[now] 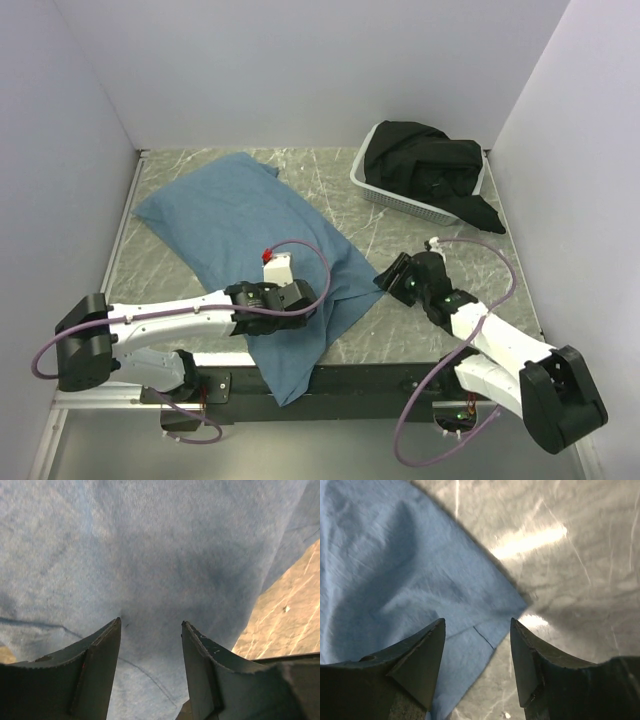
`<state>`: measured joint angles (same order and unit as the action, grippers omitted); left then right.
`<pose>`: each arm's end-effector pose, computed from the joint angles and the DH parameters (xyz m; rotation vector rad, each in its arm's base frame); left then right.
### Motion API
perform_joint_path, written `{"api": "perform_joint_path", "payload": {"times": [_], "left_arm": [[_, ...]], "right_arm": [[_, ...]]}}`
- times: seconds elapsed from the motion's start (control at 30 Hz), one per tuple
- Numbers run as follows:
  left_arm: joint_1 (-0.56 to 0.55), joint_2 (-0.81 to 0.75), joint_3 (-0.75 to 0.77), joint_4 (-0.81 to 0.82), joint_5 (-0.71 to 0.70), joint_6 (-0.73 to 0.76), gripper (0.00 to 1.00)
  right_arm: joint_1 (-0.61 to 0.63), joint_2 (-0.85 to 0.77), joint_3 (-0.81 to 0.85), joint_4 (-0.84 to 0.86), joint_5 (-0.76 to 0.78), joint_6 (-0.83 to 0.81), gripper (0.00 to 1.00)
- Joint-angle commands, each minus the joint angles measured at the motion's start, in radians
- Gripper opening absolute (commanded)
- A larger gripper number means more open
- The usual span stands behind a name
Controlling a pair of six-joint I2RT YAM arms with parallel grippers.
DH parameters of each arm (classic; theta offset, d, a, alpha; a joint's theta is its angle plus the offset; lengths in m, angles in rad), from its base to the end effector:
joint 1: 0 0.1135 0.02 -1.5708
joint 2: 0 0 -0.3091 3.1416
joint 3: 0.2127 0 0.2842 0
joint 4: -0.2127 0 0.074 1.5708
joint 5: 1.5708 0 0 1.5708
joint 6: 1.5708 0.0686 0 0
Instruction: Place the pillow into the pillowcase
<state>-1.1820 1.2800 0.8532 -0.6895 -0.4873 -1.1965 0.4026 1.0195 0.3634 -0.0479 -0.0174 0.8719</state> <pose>0.1314 -0.2360 0.2283 -0.1625 2.5093 -0.3064 0.2052 0.0887 0.1626 0.5418 2.3076 0.6692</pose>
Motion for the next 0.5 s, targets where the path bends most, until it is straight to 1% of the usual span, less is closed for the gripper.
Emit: {"api": "perform_joint_path", "payload": {"times": [0.0,0.1,0.2,0.33,0.4,0.47], "left_arm": [[-0.024,-0.042,0.015,-0.028,-0.031,-0.038,0.56],[-0.027,-0.056,0.004,-0.016,-0.008,-0.038,0.56],[-0.027,-0.076,0.007,-0.027,-0.013,-0.041,0.55],[-0.028,-0.102,0.007,-0.033,-0.014,-0.044,0.55],[-0.027,-0.107,0.004,-0.036,-0.016,-0.048,0.55],[-0.028,-0.107,0.010,-0.051,-0.025,-0.051,0.54]], "right_arm": [[-0.002,-0.068,-0.076,0.091,-0.046,0.051,0.61],[-0.004,-0.039,-0.070,0.085,-0.035,0.055,0.61],[-0.002,0.010,-0.075,0.160,-0.062,0.078,0.61],[-0.002,0.074,-0.049,0.194,-0.081,0.093,0.61],[-0.002,0.103,-0.047,0.220,-0.090,0.104,0.59],[-0.002,0.134,-0.044,0.226,-0.096,0.102,0.55]]}}
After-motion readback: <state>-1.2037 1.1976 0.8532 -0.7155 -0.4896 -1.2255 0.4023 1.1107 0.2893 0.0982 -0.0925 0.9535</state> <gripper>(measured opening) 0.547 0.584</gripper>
